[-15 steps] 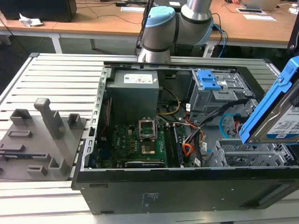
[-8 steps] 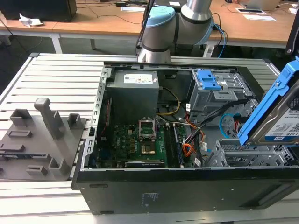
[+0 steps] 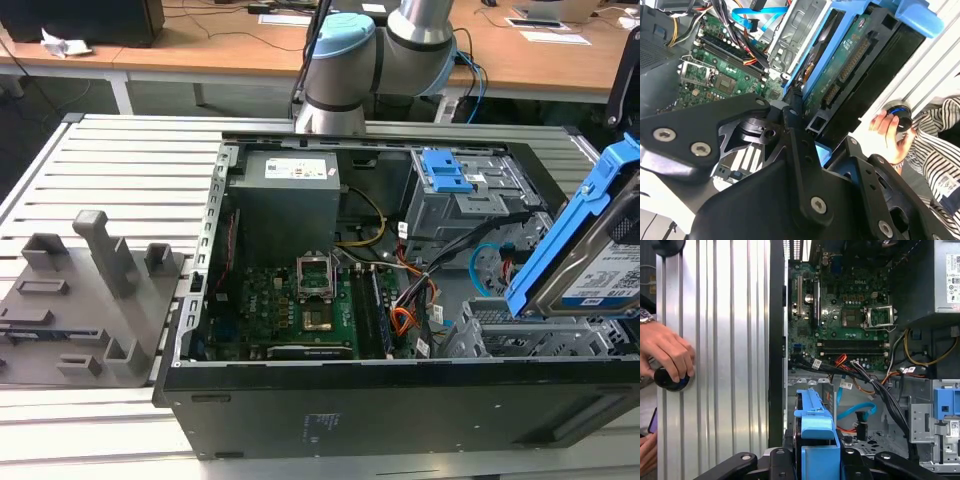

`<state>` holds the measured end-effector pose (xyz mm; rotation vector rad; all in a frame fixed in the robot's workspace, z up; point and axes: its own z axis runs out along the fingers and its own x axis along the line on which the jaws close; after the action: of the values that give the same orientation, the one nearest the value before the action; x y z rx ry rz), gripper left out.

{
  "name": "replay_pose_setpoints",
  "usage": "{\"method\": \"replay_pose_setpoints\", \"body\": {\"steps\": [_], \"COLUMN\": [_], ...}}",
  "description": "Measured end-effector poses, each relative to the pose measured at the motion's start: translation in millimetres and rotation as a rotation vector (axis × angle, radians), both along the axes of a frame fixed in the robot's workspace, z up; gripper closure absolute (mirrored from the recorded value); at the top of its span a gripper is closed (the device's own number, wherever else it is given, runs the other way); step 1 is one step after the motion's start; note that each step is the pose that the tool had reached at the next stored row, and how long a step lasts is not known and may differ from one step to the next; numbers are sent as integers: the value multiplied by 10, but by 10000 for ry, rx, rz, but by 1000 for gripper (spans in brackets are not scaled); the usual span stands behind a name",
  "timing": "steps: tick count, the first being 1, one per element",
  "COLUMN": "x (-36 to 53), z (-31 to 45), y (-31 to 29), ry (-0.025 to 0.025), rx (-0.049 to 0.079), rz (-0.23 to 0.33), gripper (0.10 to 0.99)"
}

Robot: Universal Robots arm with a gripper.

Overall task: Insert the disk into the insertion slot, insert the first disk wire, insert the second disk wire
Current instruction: 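Insert the disk into the insertion slot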

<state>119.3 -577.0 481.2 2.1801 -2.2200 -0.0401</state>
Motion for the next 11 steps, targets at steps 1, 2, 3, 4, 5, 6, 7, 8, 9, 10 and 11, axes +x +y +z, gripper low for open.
{"method": "replay_pose_setpoints", "body": {"steps": [1, 2, 3, 4, 5, 6, 7, 8, 9, 10, 11], "x": [0, 0, 0, 0, 0, 0, 0, 0, 0, 0, 0], "z": [-7, -15, -27, -39, -45, -51, -62, -70, -76, -86, -95], "y": [0, 0, 0, 0, 0, 0, 0, 0, 0, 0, 0], "ry": [0, 0, 0, 0, 0, 0, 0, 0, 0, 0, 0], "rx": [0, -1, -1, -1, -1, -1, -1, -1, -1, -1, -1], "rz": [-1, 0, 0, 0, 0, 0, 0, 0, 0, 0, 0], "gripper": [725, 725, 725, 725, 725, 725, 725, 725, 725, 725, 725]}}
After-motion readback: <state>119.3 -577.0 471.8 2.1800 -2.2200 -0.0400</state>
